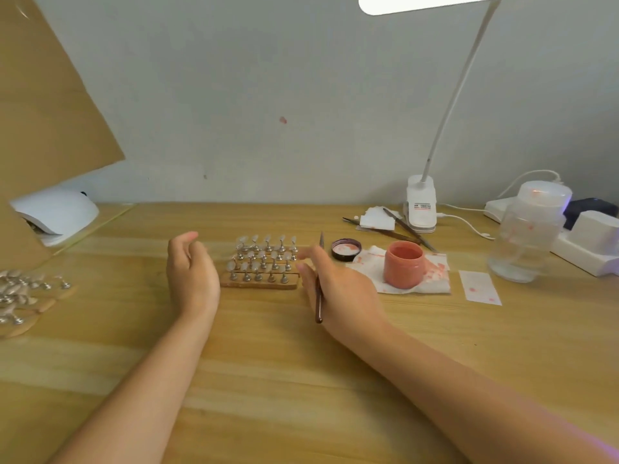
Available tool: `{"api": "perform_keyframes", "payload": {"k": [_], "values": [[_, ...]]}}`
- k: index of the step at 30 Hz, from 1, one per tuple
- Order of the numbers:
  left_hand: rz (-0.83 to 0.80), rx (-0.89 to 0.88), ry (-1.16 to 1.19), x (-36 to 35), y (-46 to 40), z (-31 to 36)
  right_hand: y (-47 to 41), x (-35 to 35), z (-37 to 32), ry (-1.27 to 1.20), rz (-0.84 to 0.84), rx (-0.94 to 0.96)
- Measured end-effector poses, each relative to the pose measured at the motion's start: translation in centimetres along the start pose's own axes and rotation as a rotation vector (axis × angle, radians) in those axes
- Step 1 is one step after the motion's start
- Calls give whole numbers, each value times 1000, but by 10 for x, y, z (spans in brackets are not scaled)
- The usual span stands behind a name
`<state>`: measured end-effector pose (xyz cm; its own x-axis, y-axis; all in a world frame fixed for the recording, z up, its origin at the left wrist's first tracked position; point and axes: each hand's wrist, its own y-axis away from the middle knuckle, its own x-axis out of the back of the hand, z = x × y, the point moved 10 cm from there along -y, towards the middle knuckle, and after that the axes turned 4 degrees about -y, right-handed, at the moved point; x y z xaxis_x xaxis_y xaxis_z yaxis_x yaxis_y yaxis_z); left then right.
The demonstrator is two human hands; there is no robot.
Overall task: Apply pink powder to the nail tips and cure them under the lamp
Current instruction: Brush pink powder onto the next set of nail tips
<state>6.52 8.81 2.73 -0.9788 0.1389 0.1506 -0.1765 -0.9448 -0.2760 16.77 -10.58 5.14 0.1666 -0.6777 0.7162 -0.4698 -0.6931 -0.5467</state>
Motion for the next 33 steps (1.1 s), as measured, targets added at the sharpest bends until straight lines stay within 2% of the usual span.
{"api": "perform_keyframes", "payload": {"k": [5, 9, 18, 22, 29, 33], "values": [[-5, 19, -4, 0, 2, 0, -4, -21, 12, -40, -114, -118], [-11, 37, -3, 1, 3, 0, -9, -24, 20, -77, -141, -193], [-7, 39, 25, 2, 7, 2, -7, -25, 18, -99, -136, -180], [-25, 23, 16, -3, 10, 3, -9, -19, 26, -99, -114, -231], [-117, -40, -30, -18, 16, 7, -6, -20, 32, -125, -210, -261], [-116, -34, -20, -16, 15, 7, -6, -20, 32, -154, -251, -247]]}}
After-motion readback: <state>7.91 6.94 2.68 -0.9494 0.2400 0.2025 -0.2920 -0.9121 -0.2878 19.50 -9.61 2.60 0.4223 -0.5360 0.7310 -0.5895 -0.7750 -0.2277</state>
